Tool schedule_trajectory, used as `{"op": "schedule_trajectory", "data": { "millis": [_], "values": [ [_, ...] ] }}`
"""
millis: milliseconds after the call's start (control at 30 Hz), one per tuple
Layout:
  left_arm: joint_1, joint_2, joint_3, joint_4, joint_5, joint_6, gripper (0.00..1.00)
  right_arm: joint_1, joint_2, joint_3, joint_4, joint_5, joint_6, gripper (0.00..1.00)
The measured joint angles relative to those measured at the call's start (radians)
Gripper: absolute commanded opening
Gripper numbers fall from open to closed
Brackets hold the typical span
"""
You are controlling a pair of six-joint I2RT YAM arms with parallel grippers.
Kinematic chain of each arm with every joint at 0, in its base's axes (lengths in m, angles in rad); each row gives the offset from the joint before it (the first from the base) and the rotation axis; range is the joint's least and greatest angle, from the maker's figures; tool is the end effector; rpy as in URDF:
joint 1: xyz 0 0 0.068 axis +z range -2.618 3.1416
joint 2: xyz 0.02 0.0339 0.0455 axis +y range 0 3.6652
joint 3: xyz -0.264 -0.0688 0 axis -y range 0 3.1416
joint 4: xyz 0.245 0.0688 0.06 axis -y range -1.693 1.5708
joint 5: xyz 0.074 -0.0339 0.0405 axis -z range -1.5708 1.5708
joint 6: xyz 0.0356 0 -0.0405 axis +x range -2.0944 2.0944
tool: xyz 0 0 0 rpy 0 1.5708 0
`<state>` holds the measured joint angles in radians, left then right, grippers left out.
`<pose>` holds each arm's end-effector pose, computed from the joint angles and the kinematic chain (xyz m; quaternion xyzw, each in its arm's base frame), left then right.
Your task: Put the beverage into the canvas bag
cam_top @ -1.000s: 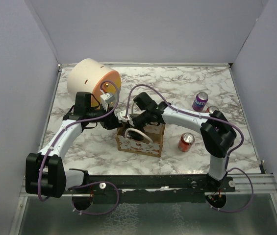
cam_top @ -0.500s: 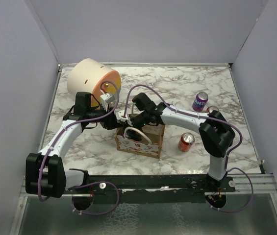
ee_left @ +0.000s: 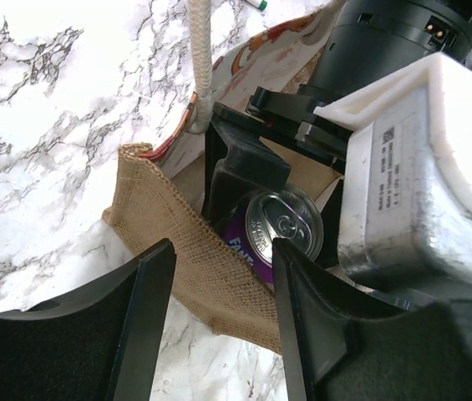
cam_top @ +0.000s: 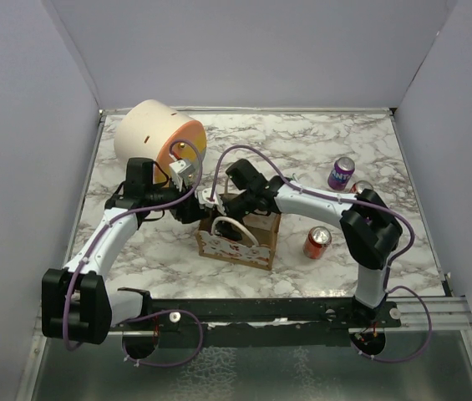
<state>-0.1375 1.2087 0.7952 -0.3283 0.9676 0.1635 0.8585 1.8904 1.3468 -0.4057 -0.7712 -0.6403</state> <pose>0.2381 -0.0625 0.2532 0.3067 0.7730 -0.4211 0.3620 0.2437 0.3202 0.2078 -0.6851 0.5675 0.3868 0.2426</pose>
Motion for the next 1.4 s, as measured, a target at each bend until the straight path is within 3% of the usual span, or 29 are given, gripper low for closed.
{"op": "schedule_trajectory", "data": {
  "millis": [233, 667, 967, 1400],
  "values": [
    [0.000, -0.010, 0.000, -0.009, 0.001, 0.019, 0.59, 0.000, -0.066, 0.000, -0.004, 0.011, 0.000, 0.84],
    [0.000, -0.042, 0.017, -0.059, 0.009, 0.056, 0.62, 0.000, -0.172, 0.000, -0.021, 0.104, 0.000, 0.83],
    [0.000, -0.055, 0.026, -0.082, 0.018, 0.097, 0.58, 0.000, -0.193, 0.000, -0.021, 0.180, 0.001, 0.82],
    [0.000, -0.090, 0.021, -0.142, 0.133, 0.209, 0.57, 0.000, -0.182, -0.010, -0.019, 0.251, 0.000, 0.81]
  ]
}}
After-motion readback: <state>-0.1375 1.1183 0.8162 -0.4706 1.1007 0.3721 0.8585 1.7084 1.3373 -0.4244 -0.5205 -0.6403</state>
